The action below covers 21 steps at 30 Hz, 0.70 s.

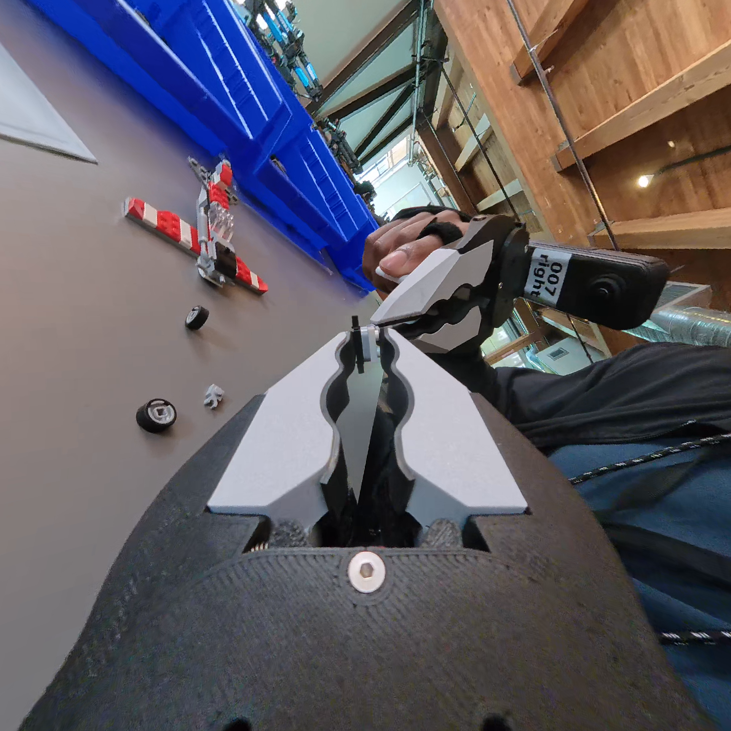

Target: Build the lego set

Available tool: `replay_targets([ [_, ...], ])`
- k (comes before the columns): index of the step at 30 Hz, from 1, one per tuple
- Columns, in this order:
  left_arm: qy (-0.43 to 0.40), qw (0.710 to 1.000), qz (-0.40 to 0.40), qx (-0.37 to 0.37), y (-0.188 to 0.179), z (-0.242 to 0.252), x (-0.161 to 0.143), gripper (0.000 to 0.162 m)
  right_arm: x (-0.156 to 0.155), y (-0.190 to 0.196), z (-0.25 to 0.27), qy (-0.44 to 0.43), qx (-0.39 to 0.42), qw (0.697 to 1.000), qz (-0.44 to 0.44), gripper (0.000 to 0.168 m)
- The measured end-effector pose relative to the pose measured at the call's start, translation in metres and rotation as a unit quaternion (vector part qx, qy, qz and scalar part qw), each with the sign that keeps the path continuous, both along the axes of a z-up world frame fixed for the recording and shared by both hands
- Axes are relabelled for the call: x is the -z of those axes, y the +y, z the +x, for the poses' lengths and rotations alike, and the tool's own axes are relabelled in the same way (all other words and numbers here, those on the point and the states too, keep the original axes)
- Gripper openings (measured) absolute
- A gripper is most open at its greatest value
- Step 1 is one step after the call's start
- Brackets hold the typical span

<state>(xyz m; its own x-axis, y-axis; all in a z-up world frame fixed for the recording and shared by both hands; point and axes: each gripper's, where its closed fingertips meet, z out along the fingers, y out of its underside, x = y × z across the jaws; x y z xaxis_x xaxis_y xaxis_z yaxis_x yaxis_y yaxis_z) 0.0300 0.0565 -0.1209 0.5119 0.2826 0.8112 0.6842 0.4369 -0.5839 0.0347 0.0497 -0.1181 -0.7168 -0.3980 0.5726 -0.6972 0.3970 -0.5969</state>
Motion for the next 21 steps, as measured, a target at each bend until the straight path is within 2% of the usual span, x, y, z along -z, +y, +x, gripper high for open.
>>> replay_targets([
  [1, 0.005, 1.000, 0.002, -0.001, 0.000, 0.000, -0.002, 0.012, -0.002, 0.000, 0.000, -0.004, 0.001, 1.000, -0.007, 0.007],
  [8, 0.015, 0.999, 0.033, -0.002, -0.002, -0.001, -0.010, 0.012, -0.013, -0.002, -0.005, -0.042, 0.025, 0.998, -0.047, 0.016],
  [13, 0.046, 0.998, 0.039, -0.001, -0.002, 0.000, -0.019, 0.012, -0.022, -0.002, -0.009, -0.160, 0.056, 0.982, -0.080, 0.021],
  [17, 0.076, 0.997, 0.033, 0.001, -0.002, 0.003, -0.026, 0.012, -0.026, -0.001, -0.009, -0.316, 0.086, 0.939, -0.104, 0.024],
  [21, 0.100, 0.995, 0.022, 0.009, 0.002, 0.007, -0.030, 0.012, -0.034, 0.002, -0.009, -0.460, 0.095, 0.873, -0.133, 0.023],
])
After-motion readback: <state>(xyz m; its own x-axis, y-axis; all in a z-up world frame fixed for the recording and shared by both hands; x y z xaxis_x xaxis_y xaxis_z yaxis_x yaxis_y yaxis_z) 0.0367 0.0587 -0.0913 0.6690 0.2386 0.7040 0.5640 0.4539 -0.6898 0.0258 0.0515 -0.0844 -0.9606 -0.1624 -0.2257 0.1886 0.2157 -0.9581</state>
